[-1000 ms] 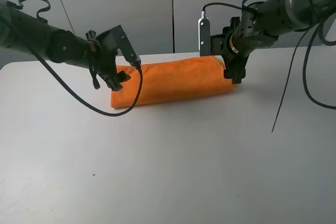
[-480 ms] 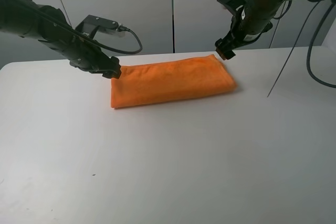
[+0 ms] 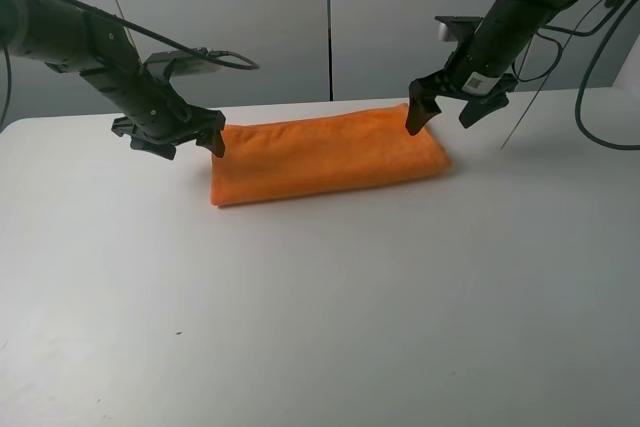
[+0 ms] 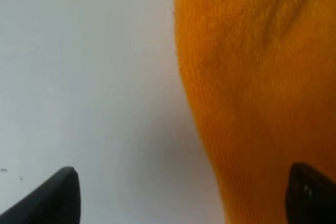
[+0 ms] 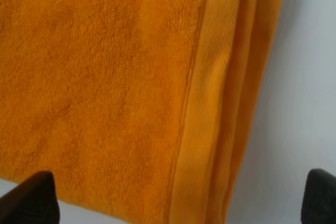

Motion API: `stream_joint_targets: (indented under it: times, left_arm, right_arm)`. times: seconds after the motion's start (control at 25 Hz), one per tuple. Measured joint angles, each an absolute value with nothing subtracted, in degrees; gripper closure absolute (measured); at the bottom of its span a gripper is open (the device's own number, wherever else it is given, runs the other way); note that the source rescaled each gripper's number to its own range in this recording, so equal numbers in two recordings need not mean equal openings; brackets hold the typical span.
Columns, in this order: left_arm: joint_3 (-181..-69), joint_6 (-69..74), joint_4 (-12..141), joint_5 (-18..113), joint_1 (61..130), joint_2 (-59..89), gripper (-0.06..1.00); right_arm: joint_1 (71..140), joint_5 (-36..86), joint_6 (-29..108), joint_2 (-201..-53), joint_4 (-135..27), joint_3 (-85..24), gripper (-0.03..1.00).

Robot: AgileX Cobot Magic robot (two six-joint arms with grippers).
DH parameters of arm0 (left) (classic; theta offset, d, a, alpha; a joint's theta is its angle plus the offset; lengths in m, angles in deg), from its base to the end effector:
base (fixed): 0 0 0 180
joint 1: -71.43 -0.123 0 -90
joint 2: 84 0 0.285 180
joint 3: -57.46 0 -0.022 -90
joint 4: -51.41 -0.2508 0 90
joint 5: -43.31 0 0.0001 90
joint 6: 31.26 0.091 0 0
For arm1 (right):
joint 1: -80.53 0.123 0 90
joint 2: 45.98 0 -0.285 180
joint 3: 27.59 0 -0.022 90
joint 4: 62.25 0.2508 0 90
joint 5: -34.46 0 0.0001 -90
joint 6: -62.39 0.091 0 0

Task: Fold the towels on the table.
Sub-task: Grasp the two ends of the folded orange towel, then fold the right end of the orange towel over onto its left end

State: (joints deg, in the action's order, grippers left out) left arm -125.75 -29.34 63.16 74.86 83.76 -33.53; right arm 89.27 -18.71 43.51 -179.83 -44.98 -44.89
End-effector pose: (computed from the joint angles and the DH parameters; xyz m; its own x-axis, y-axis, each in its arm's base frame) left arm 0.4193 -0.1016 0.1285 -0.9281 0.0589 -0.3676 0.1224 0.9808 -0.1518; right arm 0.4407 0.0897 0.1495 -0.9300 -0.2852 -0.2319 -0.3328 0.9213 0.2014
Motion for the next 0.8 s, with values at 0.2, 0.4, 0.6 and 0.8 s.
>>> stream_joint_targets:
  times: [0.2, 0.4, 0.6, 0.8]
  left_arm:
    - [-127.1, -29.4, 66.1, 75.1, 83.8, -36.1, -0.05]
    - [-127.2, -29.4, 66.5, 75.1, 83.9, -38.3, -0.05]
    - [-127.6, -29.4, 66.3, 75.0, 83.9, -39.0, -0.05]
    - [-127.9, -29.4, 66.0, 75.0, 83.9, -39.5, -0.05]
  right_arm:
    - [89.3, -18.5, 43.4, -181.5, -43.3, -46.2, -0.03]
    - [88.8, -19.8, 43.4, -185.0, -40.4, -49.9, -0.03]
    - [87.9, -20.8, 43.6, -187.6, -40.3, -51.8, -0.03]
    - [84.7, -21.2, 42.1, -189.0, -37.1, -51.9, -0.03]
